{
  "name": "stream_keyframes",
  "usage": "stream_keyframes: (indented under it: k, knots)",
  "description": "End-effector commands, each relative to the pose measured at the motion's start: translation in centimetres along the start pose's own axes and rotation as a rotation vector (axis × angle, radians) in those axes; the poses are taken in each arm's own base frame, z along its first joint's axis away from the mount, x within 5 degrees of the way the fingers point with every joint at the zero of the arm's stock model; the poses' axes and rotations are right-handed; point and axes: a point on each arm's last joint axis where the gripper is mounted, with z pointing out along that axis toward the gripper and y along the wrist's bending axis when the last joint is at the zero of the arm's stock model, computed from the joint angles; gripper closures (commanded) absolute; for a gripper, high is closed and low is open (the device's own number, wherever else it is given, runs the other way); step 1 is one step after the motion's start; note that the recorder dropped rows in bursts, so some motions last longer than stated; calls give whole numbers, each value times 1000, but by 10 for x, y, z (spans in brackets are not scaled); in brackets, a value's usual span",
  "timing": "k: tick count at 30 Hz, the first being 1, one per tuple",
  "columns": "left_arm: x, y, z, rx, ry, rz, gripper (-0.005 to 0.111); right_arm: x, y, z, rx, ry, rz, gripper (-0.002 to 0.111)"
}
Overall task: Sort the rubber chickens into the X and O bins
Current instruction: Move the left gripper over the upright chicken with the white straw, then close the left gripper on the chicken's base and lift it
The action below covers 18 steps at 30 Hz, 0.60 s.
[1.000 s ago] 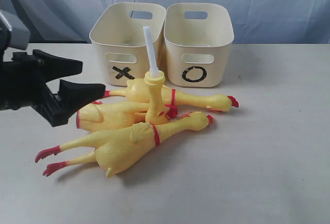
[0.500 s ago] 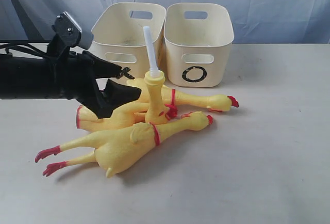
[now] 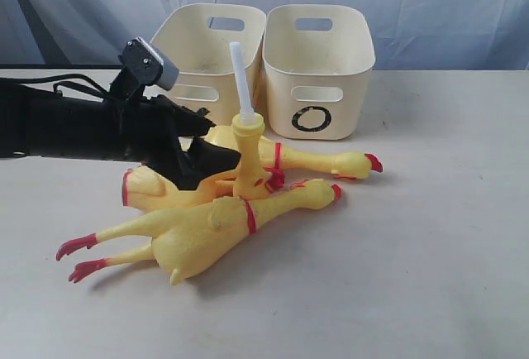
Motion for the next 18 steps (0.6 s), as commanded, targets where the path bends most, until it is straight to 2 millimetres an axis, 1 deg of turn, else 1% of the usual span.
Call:
stream_keyframes:
  k: [1,9,11,15,18]
  knots:
    - [-4,1,6,31,-26,21,34,0,0,0,-1,-10,-4,109]
    - [-11,4,8,33,-47,34,34,0,0,0,-1,-6,-4,109]
    - [-14,2,9,40,-51,42,34,0,0,0,-1,-6,-4,109]
    - [-20,-4,16,60,-57,64,34,0,0,0,-1,-6,-4,109]
    - [-22,-5,23,38,-37,79,34,0,0,0,-1,-6,-4,109]
